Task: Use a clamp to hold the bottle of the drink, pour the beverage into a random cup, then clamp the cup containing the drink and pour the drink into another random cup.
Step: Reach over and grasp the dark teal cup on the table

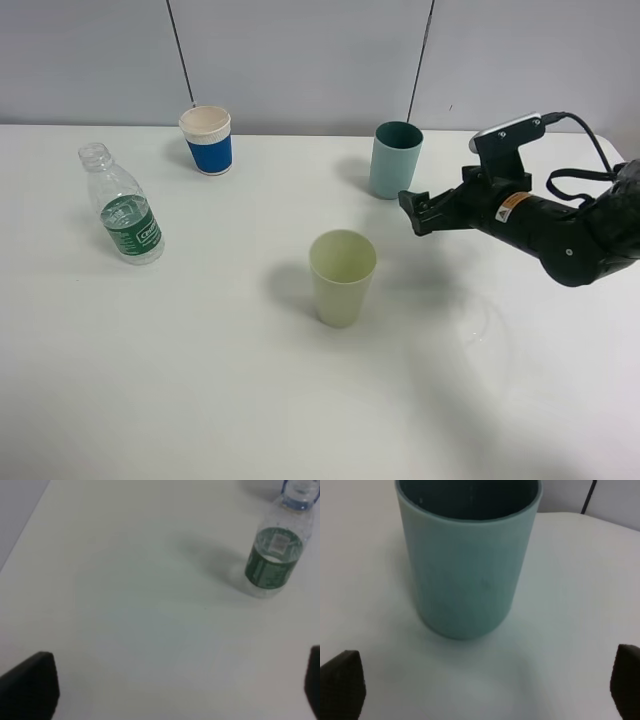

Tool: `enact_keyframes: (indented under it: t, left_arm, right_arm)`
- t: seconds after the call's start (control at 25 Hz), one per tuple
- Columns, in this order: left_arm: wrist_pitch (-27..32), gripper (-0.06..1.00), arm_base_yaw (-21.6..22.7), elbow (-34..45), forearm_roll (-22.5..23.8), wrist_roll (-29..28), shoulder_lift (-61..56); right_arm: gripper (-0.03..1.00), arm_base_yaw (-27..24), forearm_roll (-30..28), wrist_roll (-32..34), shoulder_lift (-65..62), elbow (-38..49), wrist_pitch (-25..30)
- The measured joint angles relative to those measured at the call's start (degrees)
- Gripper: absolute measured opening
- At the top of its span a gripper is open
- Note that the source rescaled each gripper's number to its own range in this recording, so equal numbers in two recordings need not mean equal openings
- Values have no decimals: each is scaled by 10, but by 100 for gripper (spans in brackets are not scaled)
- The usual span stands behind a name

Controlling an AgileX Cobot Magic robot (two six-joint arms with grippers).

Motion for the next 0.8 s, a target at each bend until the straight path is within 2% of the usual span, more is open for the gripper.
enact_keyframes:
  t: [0.2, 0.36, 0.64, 0.8]
  left_arm:
    - [0, 100, 0, 0, 0, 0, 0]
    - [0, 100, 0, 0, 0, 0, 0]
    - [0, 100, 0, 0, 0, 0, 0]
    - [0, 100, 0, 0, 0, 0, 0]
  right_arm:
    - [99, 0, 0, -10, 36, -1, -76]
    - [99, -1, 6, -10, 54, -1, -107]
    - [99, -26, 7, -9, 78, -12, -126]
    - [99, -27, -28, -5, 91, -44, -125]
